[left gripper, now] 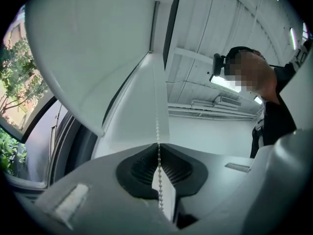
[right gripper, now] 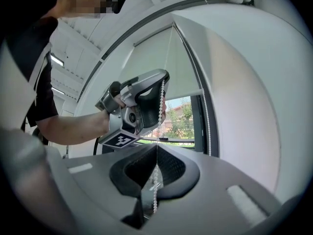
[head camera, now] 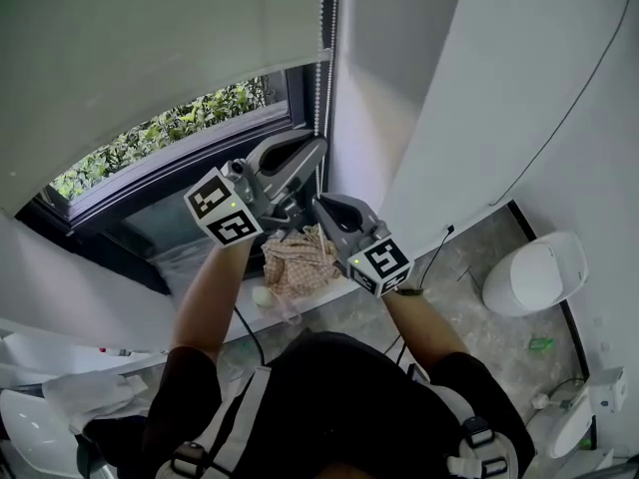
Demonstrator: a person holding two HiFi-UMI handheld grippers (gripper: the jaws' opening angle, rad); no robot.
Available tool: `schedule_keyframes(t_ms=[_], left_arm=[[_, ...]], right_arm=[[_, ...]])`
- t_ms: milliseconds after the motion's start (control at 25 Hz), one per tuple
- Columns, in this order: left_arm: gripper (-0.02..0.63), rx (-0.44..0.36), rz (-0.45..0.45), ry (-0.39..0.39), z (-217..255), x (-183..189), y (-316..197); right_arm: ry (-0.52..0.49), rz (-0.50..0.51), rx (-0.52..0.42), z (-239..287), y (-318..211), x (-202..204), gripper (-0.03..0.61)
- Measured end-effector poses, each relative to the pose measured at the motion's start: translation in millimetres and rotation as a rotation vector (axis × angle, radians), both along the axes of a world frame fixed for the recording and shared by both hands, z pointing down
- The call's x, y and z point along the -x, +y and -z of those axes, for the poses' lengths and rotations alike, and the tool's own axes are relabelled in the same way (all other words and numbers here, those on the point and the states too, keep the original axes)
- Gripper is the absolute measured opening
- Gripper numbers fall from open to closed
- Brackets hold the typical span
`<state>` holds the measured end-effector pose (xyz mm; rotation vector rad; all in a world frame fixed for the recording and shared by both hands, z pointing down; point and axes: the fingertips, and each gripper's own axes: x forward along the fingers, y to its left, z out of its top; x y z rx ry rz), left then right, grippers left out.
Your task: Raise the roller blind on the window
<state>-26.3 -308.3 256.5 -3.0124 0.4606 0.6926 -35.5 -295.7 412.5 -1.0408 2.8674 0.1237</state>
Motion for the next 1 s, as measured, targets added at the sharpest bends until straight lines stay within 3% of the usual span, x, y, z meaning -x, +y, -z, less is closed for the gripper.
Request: schedule_keyframes(t_ms=[160,320,440,520,600,1000], left_arm=[[0.012,0.066,0.028,-0.085,-50.1,-4.1,-6.5],[0.012,0.174,0.047,-0.195,-139.4,-12.3,-8.7],[0.012,0.233,0.055,-0.150,-169.8,-7.5,-5.1],[0.012,0.244,0.070,-0.125,-167.5,-3.0,-7.0],[0.012,0.232,0.081,-0.140,-163.9,-1.8,-10.2],[0.012,0.254,0.108,-0.108,-161.0,8.5,-10.0]], right_arm=[[0.058,-0.004,0.103,-50.8,-0.5,-0.8,0.008],[0.219,0.029,0.310,-140.4,7.5,0.0,0.008],[0.275,0.048,0.373,-167.1,18.5,-1.6,0.009],[0.274,0.055,0.347,-158.0,20.4,-4.0,0.014],[0.231,0.062,0.299,-134.0,17.6,-7.6,0.085],[-0.069,0.040,-0.053,56.8,0.3,-13.7,0.104]])
